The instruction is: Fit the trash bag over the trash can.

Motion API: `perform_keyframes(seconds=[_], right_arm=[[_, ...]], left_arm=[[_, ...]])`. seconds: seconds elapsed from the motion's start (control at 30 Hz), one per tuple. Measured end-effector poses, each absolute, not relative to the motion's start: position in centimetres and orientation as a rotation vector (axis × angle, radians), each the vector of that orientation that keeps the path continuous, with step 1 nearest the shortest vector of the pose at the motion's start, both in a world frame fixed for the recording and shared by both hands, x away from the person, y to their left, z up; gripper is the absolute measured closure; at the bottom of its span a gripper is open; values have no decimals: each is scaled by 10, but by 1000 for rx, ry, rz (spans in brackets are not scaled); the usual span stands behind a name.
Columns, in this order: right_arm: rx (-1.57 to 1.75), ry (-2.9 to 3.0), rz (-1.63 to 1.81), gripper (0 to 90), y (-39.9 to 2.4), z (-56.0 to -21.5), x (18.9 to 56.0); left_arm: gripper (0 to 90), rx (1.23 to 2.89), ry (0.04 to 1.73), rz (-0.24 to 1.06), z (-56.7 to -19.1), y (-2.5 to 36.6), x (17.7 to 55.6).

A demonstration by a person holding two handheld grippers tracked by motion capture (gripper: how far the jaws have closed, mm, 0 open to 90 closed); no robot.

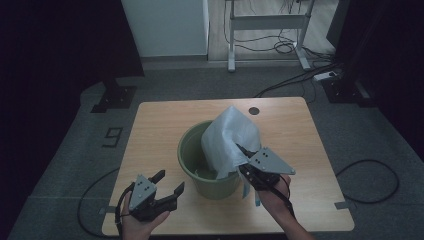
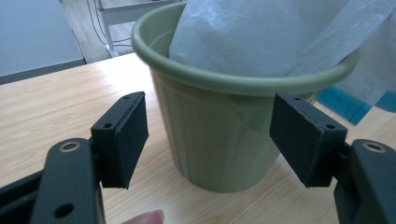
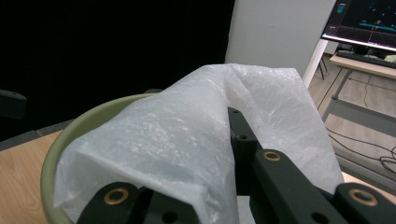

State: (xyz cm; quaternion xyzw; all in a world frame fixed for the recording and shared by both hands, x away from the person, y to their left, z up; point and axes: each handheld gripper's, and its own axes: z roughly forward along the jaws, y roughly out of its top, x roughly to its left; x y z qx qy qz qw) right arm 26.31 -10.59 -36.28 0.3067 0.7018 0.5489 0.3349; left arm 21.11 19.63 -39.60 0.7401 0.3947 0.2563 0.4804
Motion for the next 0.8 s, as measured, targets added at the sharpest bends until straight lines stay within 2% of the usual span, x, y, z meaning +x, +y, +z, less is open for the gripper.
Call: perform_keyframes(seconds=[0.2,0.43,0.63,0.8], right_arm=[[826,1853,1421,832,-99,-363,270],[845,1870,1408,832,-94,-361,275],[850,1873,1401,833,-92,-359,277],[847,1875,1397,833,-88,-356,277]], left_arm=[[261,1743,949,618,-392,182,214],[253,1654,948,697,-392,170,215],[241,1639,893,764,-391,158,211],[238,1667,822,763,-386,138,211]])
